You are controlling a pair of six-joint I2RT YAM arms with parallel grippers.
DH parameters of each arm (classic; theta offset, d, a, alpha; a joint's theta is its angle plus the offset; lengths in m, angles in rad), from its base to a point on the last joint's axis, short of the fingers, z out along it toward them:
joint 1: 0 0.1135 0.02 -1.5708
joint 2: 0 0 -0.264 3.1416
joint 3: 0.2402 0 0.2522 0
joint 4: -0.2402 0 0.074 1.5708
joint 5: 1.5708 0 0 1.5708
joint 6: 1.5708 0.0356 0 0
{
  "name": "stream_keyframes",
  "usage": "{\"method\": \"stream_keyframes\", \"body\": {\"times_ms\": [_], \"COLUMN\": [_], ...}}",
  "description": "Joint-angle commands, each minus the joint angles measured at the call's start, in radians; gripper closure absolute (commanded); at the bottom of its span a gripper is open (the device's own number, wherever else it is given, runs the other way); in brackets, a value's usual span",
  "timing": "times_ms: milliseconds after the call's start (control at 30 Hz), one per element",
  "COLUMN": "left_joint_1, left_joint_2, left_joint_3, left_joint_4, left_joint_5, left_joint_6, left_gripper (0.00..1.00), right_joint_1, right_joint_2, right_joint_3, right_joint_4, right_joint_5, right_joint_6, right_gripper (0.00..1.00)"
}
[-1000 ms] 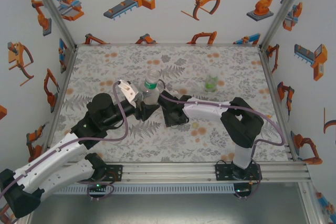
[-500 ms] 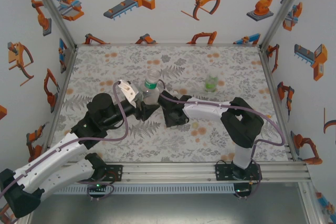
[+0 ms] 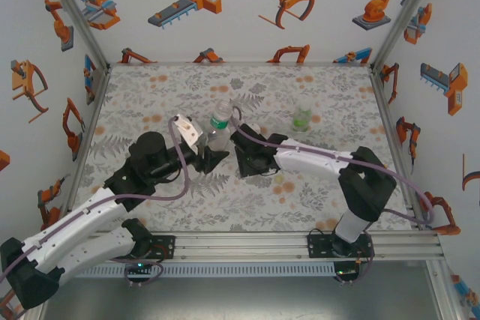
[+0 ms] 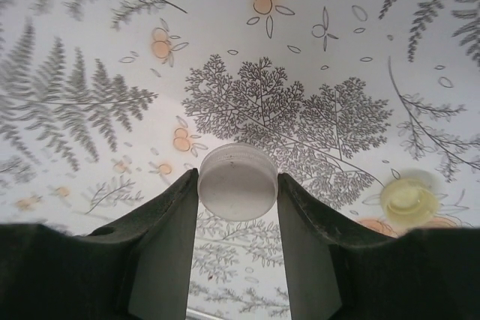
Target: Screw on the bottle caps
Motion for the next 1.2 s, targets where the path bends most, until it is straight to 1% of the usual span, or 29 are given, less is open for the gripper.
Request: {"method": "stream_keyframes", "body": {"times_ms": [0, 300, 367, 500, 667, 733, 800, 833, 900, 1000, 1167], "left_joint_1": [0.003, 0.005, 0.006, 0.015, 0.027, 0.031, 0.033, 0.032, 0.033, 0.033, 0.033], "left_joint_2": [0.018, 0.106, 0.125, 0.162, 0.184, 0.183, 0.181, 0.177, 0.17, 0.157, 0.139], "left_joint_3": [0.04, 0.154, 0.185, 0.244, 0.32, 0.332, 0.335, 0.33, 0.312, 0.277, 0.237], "left_joint_4": [-0.096, -0.411, -0.437, -0.498, -0.612, -0.634, -0.645, -0.64, -0.616, -0.573, -0.546], "left_joint_5": [0.065, 0.166, 0.171, 0.243, 0.281, 0.276, 0.256, 0.235, 0.188, 0.152, 0.15], "left_joint_6": [0.093, 0.35, 0.363, 0.395, 0.477, 0.511, 0.541, 0.556, 0.562, 0.56, 0.56], "left_gripper": [1.0, 1.0, 1.0, 1.0, 1.0, 1.0, 1.0, 1.0, 1.0, 1.0, 0.99], "right_joint_1": [-0.038, -0.127, -0.147, -0.171, -0.174, -0.174, -0.174, -0.174, -0.174, -0.174, -0.174], "right_joint_2": [-0.098, -0.332, -0.386, -0.487, -0.619, -0.665, -0.701, -0.718, -0.753, -0.812, -0.869], "right_joint_3": [-0.028, -0.096, -0.111, -0.134, -0.153, -0.162, -0.164, -0.164, -0.17, -0.191, -0.164], "right_joint_4": [0.001, 0.048, 0.05, 0.051, 0.083, 0.113, 0.141, 0.155, 0.187, 0.237, 0.195], "right_joint_5": [-0.035, -0.111, -0.108, -0.097, -0.112, -0.128, -0.152, -0.163, -0.192, -0.267, -0.38], "right_joint_6": [-0.03, -0.064, -0.076, -0.113, -0.209, -0.257, -0.301, -0.319, -0.366, -0.451, -0.589], "right_gripper": [0.67, 0.69, 0.71, 0.74, 0.76, 0.77, 0.81, 0.84, 0.85, 0.85, 0.85]}}
